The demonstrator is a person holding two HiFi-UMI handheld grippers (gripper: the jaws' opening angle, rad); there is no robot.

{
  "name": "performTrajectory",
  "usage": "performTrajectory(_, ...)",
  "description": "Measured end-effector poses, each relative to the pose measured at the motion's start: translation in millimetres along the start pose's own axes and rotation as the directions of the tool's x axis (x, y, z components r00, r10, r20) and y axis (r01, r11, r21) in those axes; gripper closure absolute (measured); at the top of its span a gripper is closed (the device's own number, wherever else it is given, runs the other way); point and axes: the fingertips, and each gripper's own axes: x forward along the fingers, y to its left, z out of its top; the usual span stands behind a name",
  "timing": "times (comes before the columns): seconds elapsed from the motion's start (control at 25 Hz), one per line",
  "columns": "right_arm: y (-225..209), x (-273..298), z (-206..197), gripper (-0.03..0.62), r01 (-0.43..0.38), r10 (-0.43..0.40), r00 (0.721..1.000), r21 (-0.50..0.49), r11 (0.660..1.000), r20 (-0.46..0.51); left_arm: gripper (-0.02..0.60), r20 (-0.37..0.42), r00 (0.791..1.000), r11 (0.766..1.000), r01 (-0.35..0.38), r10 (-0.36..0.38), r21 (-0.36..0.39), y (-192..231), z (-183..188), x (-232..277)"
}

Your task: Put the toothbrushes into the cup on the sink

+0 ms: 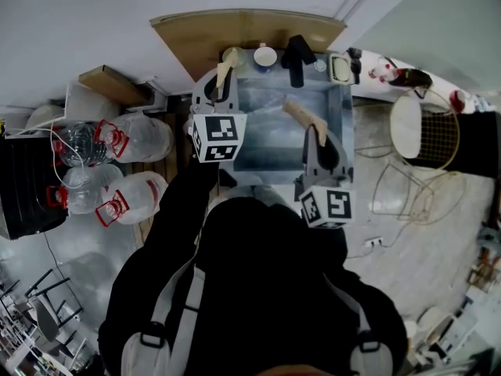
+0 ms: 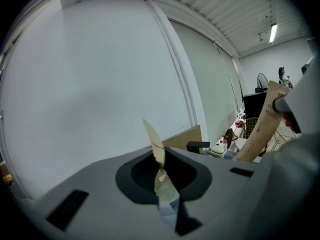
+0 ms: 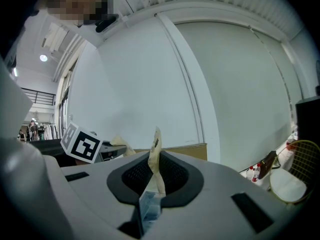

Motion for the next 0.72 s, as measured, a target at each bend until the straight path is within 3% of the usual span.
performTrajectory(0.72, -19.1, 21.5, -16.2, 0.56, -0.03, 0.031, 0.998, 0.015, 0.999, -0.05, 0.552, -0.184, 0.982, 0.997, 0.02, -0.033, -0.073, 2.3, -63.6, 79.5)
